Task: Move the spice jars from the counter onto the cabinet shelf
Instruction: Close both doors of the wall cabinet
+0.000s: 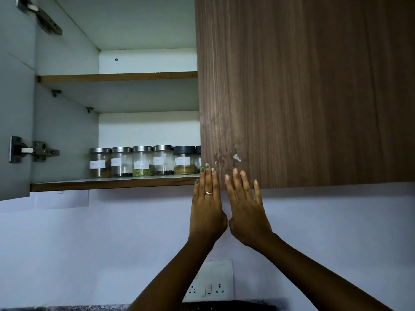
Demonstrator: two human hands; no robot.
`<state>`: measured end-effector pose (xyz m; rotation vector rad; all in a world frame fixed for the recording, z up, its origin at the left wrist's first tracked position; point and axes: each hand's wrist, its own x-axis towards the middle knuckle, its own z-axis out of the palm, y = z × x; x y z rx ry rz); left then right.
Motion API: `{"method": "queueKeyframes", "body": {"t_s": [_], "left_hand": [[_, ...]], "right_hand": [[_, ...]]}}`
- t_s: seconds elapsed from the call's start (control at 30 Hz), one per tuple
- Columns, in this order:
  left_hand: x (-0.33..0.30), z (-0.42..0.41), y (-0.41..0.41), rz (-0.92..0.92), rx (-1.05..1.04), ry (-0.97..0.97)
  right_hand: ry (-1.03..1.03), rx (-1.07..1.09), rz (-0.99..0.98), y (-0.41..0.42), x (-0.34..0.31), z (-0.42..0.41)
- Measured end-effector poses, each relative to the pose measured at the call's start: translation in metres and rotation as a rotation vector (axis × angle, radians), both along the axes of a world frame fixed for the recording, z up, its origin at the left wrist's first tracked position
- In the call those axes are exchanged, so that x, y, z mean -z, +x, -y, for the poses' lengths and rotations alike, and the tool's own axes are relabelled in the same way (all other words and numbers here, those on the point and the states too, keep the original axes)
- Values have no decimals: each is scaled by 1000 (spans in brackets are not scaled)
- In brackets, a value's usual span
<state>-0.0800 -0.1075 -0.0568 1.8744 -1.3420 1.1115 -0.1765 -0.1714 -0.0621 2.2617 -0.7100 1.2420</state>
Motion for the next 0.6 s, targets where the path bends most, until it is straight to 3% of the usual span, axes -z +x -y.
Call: {"method": "queueKeyframes", "body": {"t_s": [0.33,0.47,0.6], "left_hand": [[9,-44,-6,13,-8,104],[14,-81,-9,40,-8,130],[12,-126,-15,107,23,63]], "right_hand": [[117,30,-108,-11,-1,-23],[178,-38,-66,-18,-4,-50],[170,-73,-47,-22,0,-87]]}}
